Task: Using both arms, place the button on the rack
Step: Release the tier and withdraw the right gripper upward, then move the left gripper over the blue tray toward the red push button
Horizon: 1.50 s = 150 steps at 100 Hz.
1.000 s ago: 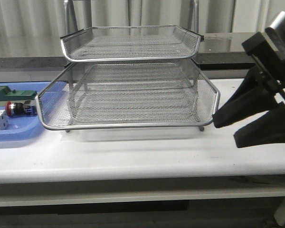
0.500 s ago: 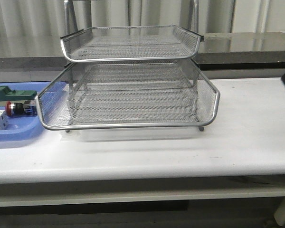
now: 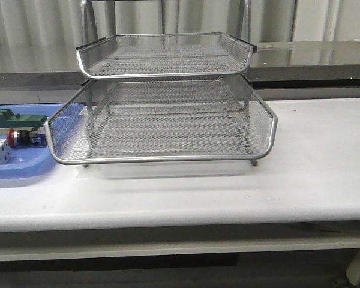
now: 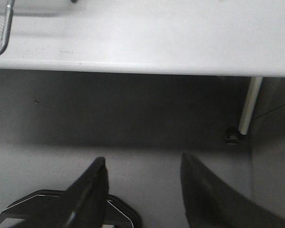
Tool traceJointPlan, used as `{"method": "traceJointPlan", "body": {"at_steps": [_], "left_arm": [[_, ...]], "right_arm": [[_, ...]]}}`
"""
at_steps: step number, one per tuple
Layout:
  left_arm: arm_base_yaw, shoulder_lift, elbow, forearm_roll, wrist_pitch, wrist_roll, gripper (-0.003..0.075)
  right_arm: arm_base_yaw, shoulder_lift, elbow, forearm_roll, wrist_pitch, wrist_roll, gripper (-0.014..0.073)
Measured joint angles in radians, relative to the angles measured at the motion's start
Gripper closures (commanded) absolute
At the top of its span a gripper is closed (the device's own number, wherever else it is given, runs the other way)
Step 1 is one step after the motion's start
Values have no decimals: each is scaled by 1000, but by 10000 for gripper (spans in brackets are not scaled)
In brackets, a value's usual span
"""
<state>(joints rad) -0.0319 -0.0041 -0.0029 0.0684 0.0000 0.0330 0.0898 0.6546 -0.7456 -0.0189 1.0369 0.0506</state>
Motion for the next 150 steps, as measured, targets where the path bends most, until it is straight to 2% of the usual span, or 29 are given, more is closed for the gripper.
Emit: {"method": "traceJointPlan", "body": {"at_steps": [16,42,74,136,150], "left_arm": [[0,0,0,0,0,0,741],[0,0,0,0,0,0,741],[0,0,0,0,0,0,741],[0,0,0,0,0,0,741],[0,0,0,0,-45,0,741]], "right_arm": [[0,-98,0,-25,43,11,274],[0,-191,-2,-30,86,13,477],[0,-196,-2,-32,118,13,666],[0,-196,-2,-32,124,13,663],[0,-196,-2,-32,124,15,663]]}}
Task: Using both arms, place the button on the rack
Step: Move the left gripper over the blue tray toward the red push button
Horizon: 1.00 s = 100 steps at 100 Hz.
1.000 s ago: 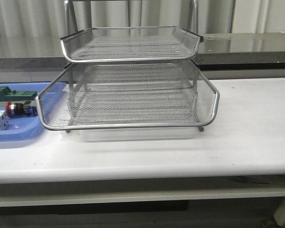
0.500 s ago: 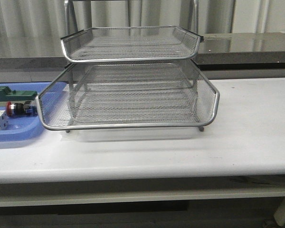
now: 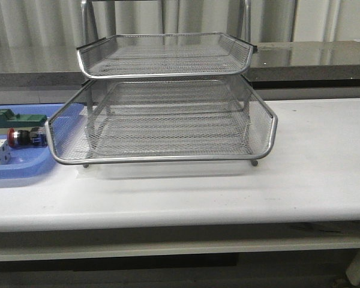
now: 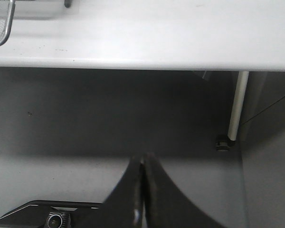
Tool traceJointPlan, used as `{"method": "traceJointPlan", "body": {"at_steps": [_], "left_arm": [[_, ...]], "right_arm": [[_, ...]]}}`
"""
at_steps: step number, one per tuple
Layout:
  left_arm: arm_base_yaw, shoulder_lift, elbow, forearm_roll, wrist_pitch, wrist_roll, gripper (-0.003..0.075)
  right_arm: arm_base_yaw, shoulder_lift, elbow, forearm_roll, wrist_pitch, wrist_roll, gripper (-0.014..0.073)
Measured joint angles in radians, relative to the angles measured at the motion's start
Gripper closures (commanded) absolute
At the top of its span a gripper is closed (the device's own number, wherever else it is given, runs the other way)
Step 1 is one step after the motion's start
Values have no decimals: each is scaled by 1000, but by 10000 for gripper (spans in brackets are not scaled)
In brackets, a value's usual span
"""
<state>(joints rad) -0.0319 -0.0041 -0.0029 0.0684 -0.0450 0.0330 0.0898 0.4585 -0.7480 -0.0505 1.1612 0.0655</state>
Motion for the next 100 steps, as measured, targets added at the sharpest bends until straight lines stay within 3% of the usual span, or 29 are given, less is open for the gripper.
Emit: {"method": "traceJointPlan", "body": {"at_steps": [15,42,78,100], "left_arm": [[0,0,0,-68,-53,0,741],[0,109,-131,-177,50,0,741],[0,679,-575,-212,225,-1,741],[0,1021,-877,-212,464,6,741]], "right_arm": [[0,0,0,0,0,0,663],[0,0,0,0,1,0,663],[0,0,0,0,1,2,663],[0,0,0,0,1,2,663]]}}
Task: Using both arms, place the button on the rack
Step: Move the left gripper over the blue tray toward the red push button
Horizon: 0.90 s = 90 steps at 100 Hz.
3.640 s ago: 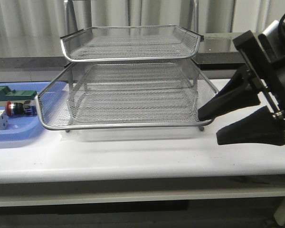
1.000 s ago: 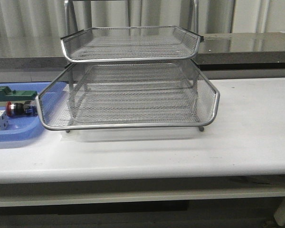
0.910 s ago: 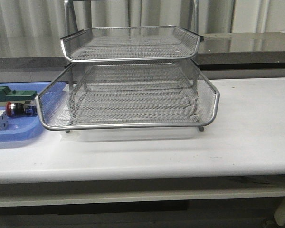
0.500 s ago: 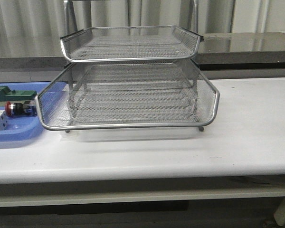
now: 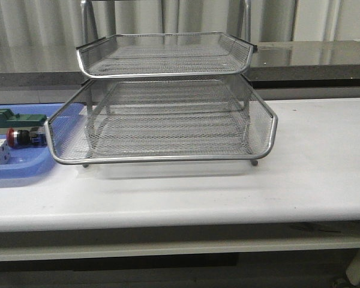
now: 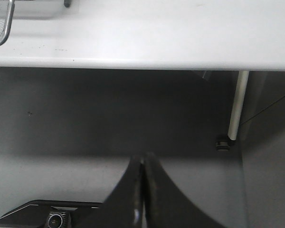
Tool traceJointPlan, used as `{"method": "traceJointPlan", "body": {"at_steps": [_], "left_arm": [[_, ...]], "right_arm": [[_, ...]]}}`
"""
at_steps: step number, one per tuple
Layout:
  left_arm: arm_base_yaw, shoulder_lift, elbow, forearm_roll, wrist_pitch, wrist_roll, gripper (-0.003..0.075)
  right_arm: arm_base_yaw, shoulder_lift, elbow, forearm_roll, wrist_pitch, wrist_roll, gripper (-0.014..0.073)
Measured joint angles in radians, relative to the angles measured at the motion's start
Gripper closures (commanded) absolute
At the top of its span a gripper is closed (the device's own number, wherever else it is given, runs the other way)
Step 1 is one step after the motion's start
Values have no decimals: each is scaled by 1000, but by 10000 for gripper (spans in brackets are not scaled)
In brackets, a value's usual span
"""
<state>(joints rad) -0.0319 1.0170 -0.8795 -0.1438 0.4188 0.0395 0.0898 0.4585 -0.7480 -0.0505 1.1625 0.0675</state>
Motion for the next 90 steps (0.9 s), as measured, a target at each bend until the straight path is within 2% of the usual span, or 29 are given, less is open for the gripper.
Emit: {"method": "traceJointPlan", "body": {"at_steps": [26,50,55,64,69,81,86,90], "left_arm": [[0,327,-299,8,271,139,741],[0,496,-482,10,442,289,737],[0,517,-506,11,466,305,715],[0,543,-538,14,498,319,605],[0,551,-547,20,508,323,512],[0,555,-550,46,517,327,235],[0,555,-551,60,517,327,166],[0,555,-553,72,517,329,139]], "right_arm": [[0,0,0,0,0,0,663],[0,0,0,0,1,0,663],[0,0,0,0,1,0,663],[0,0,0,0,1,0,663],[0,0,0,0,1,0,663],[0,0,0,0,1,0,663],[0,0,0,0,1,0,663],[0,0,0,0,1,0,663]]}}
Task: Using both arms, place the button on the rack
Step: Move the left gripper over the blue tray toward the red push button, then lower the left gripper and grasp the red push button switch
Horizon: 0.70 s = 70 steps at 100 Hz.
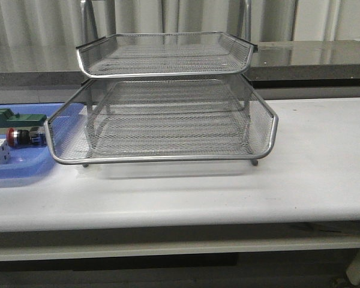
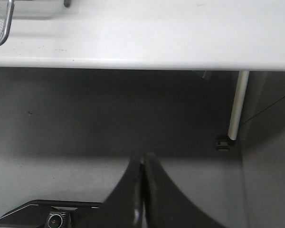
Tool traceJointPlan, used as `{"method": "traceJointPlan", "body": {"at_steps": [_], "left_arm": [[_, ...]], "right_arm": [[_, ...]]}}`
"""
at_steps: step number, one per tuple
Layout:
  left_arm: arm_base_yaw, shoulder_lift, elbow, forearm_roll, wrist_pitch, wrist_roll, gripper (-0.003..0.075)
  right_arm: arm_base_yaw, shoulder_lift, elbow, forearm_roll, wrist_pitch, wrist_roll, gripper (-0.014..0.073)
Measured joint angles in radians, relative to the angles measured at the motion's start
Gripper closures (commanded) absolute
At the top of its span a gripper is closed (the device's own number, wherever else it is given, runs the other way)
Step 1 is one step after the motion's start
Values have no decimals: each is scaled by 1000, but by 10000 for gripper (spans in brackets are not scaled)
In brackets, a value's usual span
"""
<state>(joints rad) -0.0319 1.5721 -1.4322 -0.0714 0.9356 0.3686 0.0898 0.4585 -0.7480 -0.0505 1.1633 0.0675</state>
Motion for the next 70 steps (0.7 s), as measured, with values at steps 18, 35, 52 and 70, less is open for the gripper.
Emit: {"method": "traceJointPlan", "body": {"at_steps": [18,35,52,70], "left_arm": [[0,2,0,14,-5,0,134],[0,17,-8,14,-38,57,134],[0,101,-66,16,-31,126,132],[0,243,-174,43,-31,171,132]], "right_arm": [[0,0,0,0,0,0,663],[0,0,0,0,0,0,663],[0,0,0,0,0,0,663],[0,0,0,0,0,0,663]]}}
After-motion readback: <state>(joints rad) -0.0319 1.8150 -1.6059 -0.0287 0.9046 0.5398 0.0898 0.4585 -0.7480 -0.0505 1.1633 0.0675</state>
